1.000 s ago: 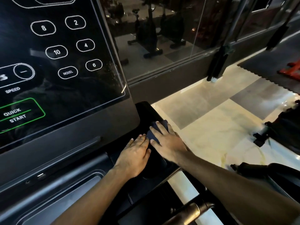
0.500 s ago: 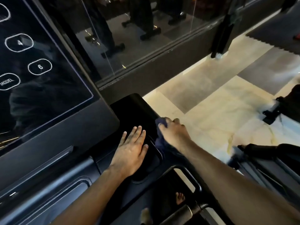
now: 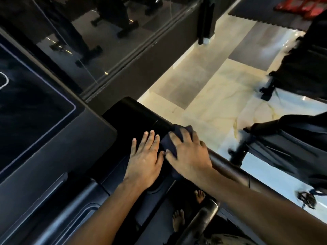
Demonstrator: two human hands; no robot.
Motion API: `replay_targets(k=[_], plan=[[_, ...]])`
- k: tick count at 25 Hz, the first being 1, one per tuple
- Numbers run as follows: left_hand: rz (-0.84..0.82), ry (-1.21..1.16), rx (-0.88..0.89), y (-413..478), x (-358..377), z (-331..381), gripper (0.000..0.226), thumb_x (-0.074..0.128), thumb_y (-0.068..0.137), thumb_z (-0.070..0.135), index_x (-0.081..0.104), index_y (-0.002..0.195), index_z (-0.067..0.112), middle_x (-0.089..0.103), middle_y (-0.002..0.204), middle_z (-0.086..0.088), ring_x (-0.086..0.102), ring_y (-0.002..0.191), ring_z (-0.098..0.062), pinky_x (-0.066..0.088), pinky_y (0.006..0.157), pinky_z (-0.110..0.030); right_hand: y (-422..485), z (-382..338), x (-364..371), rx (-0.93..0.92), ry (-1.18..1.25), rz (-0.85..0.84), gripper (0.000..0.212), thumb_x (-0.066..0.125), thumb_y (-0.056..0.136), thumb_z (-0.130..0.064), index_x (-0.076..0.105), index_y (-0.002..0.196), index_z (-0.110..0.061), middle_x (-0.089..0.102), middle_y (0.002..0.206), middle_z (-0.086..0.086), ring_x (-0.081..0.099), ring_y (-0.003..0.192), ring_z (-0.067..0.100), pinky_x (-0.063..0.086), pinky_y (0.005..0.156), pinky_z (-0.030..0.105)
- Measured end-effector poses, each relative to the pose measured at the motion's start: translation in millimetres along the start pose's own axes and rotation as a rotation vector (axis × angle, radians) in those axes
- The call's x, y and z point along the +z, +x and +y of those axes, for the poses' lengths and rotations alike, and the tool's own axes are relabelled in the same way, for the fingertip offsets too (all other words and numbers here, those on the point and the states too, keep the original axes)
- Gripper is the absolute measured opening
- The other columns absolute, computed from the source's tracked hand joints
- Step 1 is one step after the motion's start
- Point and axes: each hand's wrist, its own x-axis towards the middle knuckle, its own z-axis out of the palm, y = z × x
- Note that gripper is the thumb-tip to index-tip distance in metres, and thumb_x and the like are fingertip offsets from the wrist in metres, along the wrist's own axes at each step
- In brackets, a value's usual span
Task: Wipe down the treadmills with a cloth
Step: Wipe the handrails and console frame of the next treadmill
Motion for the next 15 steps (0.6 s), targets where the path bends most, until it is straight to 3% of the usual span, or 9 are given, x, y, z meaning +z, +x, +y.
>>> replay_targets(k=[1,4,5,7,9,12,13,15], plan=[[-0.006,0.001,0.021,2,1,0,0.075,0.002,0.089,0.052,0.012,0.155,0.018,0.003,0.164,0.001,-0.009,0.149,-0.012,-0.011,0.119,-0.039,2,6,3,-0.058,0.008,-0.01,0.061,0.041,0.093,-0.057,0.033,0.15,-0.034,0.034,0.152,0.005,0.039,0.134,0.035,0.045,0.101,0.048],[-0.038,-0.01,0.061,-2,3,2,0.063,0.014,0.099,0.046,0.011,0.155,0.017,0.002,0.164,0.001,-0.01,0.149,-0.011,-0.011,0.119,-0.039,40,33,-13,0.354,0.193,-0.12,0.055,0.035,0.097,-0.053,0.044,0.143,-0.025,0.05,0.139,0.014,0.051,0.123,0.038,0.045,0.098,0.046],[-0.045,-0.016,0.074,-5,4,4,0.061,0.017,0.101,0.045,0.011,0.155,0.017,0.002,0.164,0.001,-0.011,0.149,-0.011,-0.011,0.12,-0.04,35,32,-11,0.387,0.148,-0.105,0.055,0.034,0.097,-0.053,0.045,0.141,-0.023,0.052,0.137,0.015,0.052,0.121,0.039,0.045,0.098,0.046],[-0.039,-0.011,0.104,-7,3,7,0.059,0.02,0.102,0.043,0.01,0.155,0.017,0.002,0.164,0.001,-0.011,0.149,-0.012,-0.01,0.12,-0.041,-4,14,5,0.231,-0.002,0.068,0.058,0.036,0.095,-0.055,0.042,0.145,-0.026,0.048,0.14,0.011,0.051,0.122,0.037,0.047,0.097,0.046],[-0.039,0.002,0.126,-3,2,7,0.059,0.022,0.103,0.043,0.009,0.155,0.018,0.001,0.164,0.0,-0.011,0.149,-0.013,-0.008,0.121,-0.043,-19,23,11,0.077,-0.006,0.055,0.058,0.037,0.094,-0.057,0.04,0.146,-0.031,0.046,0.143,0.008,0.052,0.122,0.035,0.049,0.095,0.046],[-0.069,0.002,0.159,-5,5,9,0.061,0.022,0.103,0.044,0.008,0.155,0.017,0.0,0.164,0.001,-0.012,0.149,-0.014,-0.007,0.121,-0.043,14,58,-9,0.458,0.179,-0.057,0.053,0.033,0.095,-0.054,0.05,0.136,-0.026,0.056,0.133,0.014,0.057,0.117,0.038,0.046,0.095,0.045],[-0.082,-0.007,0.174,-8,6,12,0.061,0.023,0.103,0.043,0.008,0.155,0.017,0.0,0.164,0.0,-0.012,0.149,-0.015,-0.006,0.121,-0.042,8,53,-10,0.471,0.124,-0.043,0.054,0.032,0.094,-0.053,0.051,0.135,-0.023,0.057,0.132,0.015,0.056,0.117,0.039,0.046,0.095,0.045],[-0.075,0.01,0.209,-10,8,19,0.061,0.023,0.102,0.042,0.008,0.155,0.016,0.001,0.164,-0.001,-0.011,0.149,-0.017,-0.005,0.122,-0.042,-27,25,6,0.258,-0.044,0.078,0.06,0.03,0.092,-0.055,0.045,0.14,-0.024,0.051,0.137,0.012,0.053,0.12,0.037,0.048,0.095,0.047]])
